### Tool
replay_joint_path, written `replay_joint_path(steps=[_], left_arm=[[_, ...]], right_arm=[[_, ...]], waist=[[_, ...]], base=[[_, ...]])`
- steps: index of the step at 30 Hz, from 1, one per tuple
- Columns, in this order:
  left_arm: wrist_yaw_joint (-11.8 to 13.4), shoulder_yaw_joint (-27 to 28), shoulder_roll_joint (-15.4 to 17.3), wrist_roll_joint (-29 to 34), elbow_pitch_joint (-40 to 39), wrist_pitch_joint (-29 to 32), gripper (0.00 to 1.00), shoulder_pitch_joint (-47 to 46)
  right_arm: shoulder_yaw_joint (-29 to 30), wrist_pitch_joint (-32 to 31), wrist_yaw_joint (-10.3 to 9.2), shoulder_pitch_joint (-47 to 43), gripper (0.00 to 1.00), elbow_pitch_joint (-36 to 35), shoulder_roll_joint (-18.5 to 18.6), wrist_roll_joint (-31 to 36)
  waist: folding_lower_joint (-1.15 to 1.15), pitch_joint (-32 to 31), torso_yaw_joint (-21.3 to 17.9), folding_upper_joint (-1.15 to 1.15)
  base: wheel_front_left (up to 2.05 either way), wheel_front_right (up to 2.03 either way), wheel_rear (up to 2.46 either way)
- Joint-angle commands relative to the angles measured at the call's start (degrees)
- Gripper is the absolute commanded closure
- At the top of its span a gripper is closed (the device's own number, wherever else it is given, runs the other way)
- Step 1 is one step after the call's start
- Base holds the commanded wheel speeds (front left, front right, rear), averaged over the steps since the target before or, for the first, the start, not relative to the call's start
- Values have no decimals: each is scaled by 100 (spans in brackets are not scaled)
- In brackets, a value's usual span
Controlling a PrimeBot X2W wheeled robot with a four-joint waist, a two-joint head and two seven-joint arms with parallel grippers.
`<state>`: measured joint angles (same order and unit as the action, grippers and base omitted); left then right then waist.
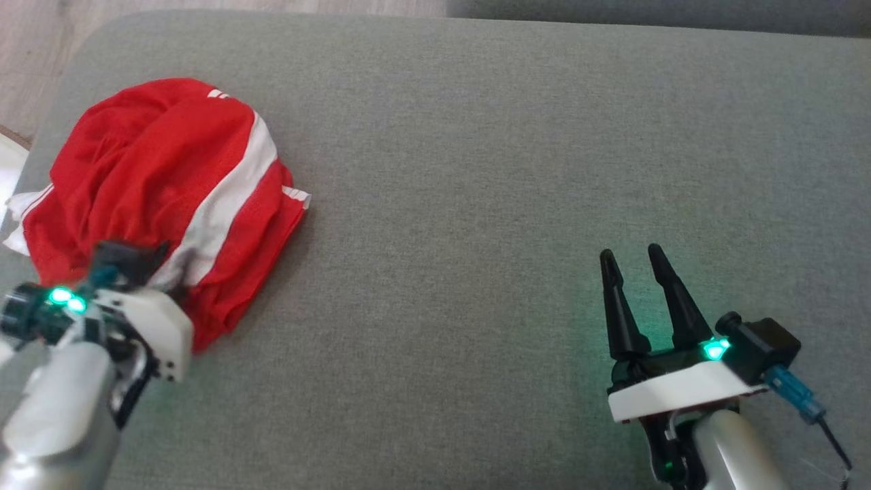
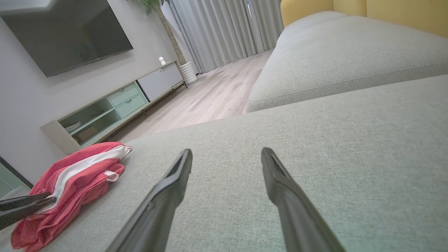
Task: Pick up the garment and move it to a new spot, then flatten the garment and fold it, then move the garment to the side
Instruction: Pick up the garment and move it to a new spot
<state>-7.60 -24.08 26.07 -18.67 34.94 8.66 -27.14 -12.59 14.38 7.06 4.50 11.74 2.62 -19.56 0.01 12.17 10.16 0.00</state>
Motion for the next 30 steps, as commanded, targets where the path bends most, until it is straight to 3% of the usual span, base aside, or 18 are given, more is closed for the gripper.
replay_joint_path(steps=[1, 7, 14, 23, 30], left_arm=[[12, 235, 329, -74, -115, -137, 100, -399], [14, 368, 318, -400, -205, -718, 100, -600], [193, 846, 275, -741, -759, -1379, 100, -787], [461, 960, 400, -847, -1801, -1194, 100, -423], [817, 1009, 289, -881, -2498, -1257, 100, 152]], right_arm=[[-116, 62, 43, 259, 0, -208, 26, 22], [-94, 62, 43, 262, 0, -176, 26, 7], [-81, 62, 43, 204, 0, -103, 26, -59], [-74, 62, 43, 150, 0, -122, 26, -153], [-14, 62, 43, 97, 0, -254, 26, -155]], waist=[[-1, 10, -14, 0], [-1, -52, -14, 0], [-1, -330, -7, 0], [-1, -513, -71, 0], [-1, -668, -18, 0]], base=[[0, 0, 0], [0, 0, 0], [0, 0, 0], [0, 0, 0], [0, 0, 0]])
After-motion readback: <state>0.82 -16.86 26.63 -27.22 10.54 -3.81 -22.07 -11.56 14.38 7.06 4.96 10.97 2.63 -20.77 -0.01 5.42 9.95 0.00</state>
